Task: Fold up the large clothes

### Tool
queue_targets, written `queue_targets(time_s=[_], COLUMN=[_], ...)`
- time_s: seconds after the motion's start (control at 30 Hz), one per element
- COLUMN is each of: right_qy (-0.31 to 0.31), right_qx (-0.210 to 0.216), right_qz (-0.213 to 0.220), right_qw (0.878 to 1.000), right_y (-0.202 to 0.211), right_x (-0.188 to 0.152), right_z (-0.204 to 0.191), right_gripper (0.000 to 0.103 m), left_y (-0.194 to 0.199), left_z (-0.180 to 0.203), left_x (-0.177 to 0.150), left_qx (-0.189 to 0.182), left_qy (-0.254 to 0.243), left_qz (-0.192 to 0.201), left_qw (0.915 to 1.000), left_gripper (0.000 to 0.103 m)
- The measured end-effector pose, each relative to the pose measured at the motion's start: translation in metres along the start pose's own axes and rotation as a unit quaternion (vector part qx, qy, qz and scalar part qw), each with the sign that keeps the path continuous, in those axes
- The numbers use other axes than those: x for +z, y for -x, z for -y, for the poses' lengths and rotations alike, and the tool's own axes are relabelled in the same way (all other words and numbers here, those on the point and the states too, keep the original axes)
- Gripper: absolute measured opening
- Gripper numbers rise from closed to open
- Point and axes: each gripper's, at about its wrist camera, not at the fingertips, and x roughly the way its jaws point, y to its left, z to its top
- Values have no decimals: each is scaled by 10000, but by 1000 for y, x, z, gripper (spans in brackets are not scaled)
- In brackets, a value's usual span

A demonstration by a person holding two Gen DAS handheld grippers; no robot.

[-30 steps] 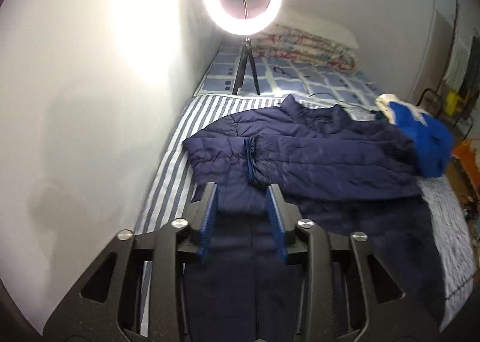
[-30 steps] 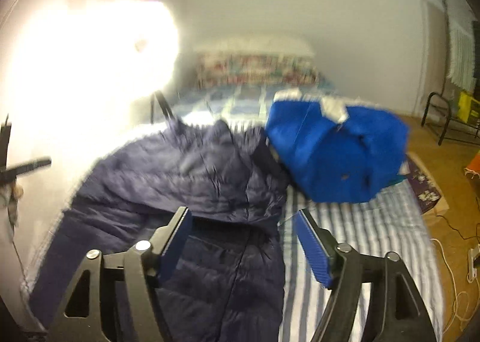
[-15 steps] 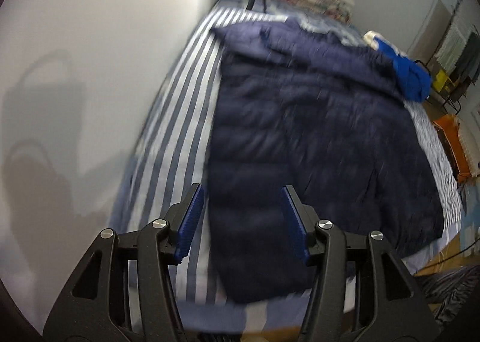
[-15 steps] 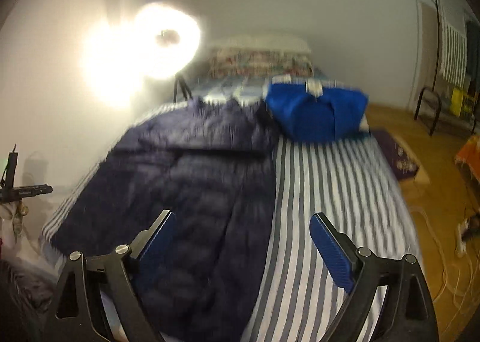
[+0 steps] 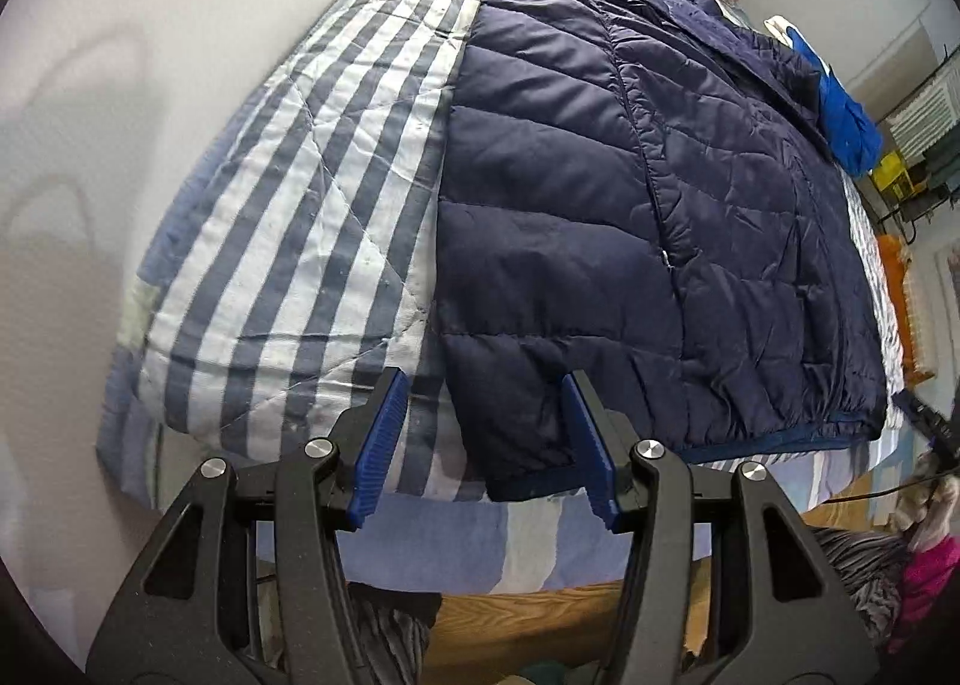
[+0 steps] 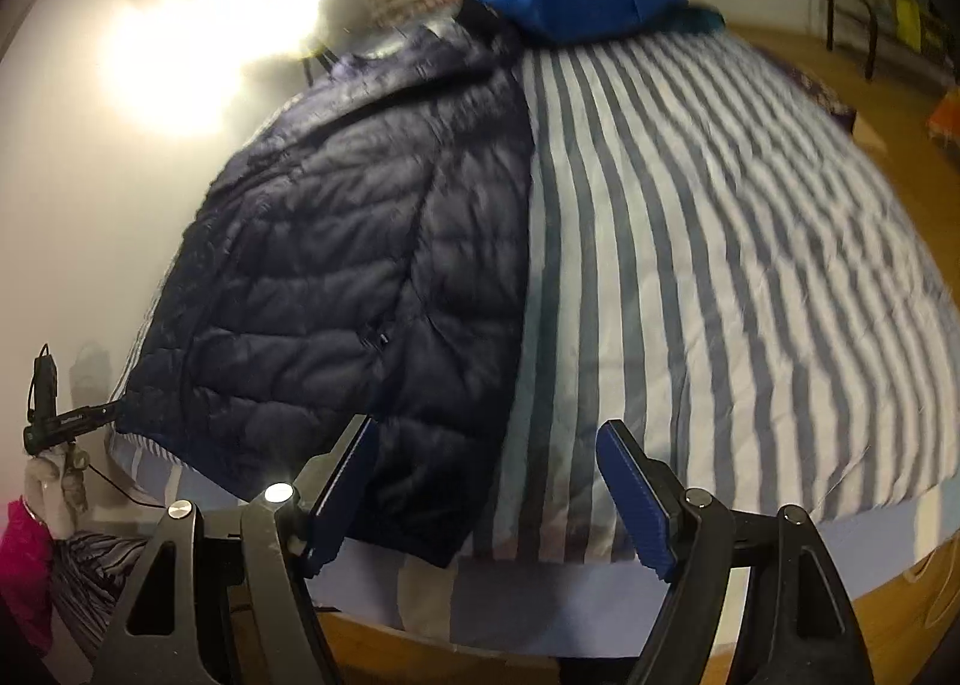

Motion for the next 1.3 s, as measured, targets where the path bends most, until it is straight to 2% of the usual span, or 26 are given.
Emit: queue_targets(time_s=[0.03,0.07,0.17,0.23,0.3,0.33,0.37,0.4,0.43,0.53,0.63,0.77,1.0,1.13,1.3], right_qy=[-104,-226,-394,-303,-233,-232,-249,-282,-346,-503,-665,-668,-782,-379,-573], right_qx=[34,88,176,89,87,102,174,260,394,688,1046,1219,1124,961,1030], right_qz=[-47,-114,-336,-398,-414,-424,-461,-520,-598,-631,-347,113,387,750,1039], right_qw=[9999,9996,9985,9987,9988,9988,9985,9979,9968,9944,9917,9902,9898,9918,9876], right_y=[-4,-8,-22,-27,-31,-32,-34,-35,-36,-31,-12,19,48,64,70], right_x=[-1,-3,-7,-9,-8,-7,-7,-6,-6,-5,5,23,57,85,115], right_z=[3,6,11,7,2,0,-2,-2,-3,-6,-11,-22,-37,-54,-48], right_gripper=[78,78,78,78,78,70,54,44,27,5,3,2,1,1,0], left_y=[-1,-4,-6,-6,-1,2,5,11,14,32,52,70,92,98,108], left_z=[0,3,13,19,25,26,29,31,32,37,45,53,63,70,81], left_x=[1,2,1,2,5,6,7,9,10,18,32,51,81,98,141], left_qx=[-16,-48,-31,10,38,1,-34,-85,-132,-400,-582,-710,-737,-661,-646], left_qy=[0,-23,-241,-339,-379,-382,-382,-374,-364,-225,-211,-162,-56,-49,6], left_qz=[-13,-47,-76,-51,44,101,160,239,289,510,789,1056,1415,1523,1839], left_qw=[10000,10000,9997,9994,9993,9992,9991,9990,9988,9976,9950,9917,9872,9861,9808], left_gripper=[49,39,20,11,7,6,5,5,5,4,4,4,4,3,3])
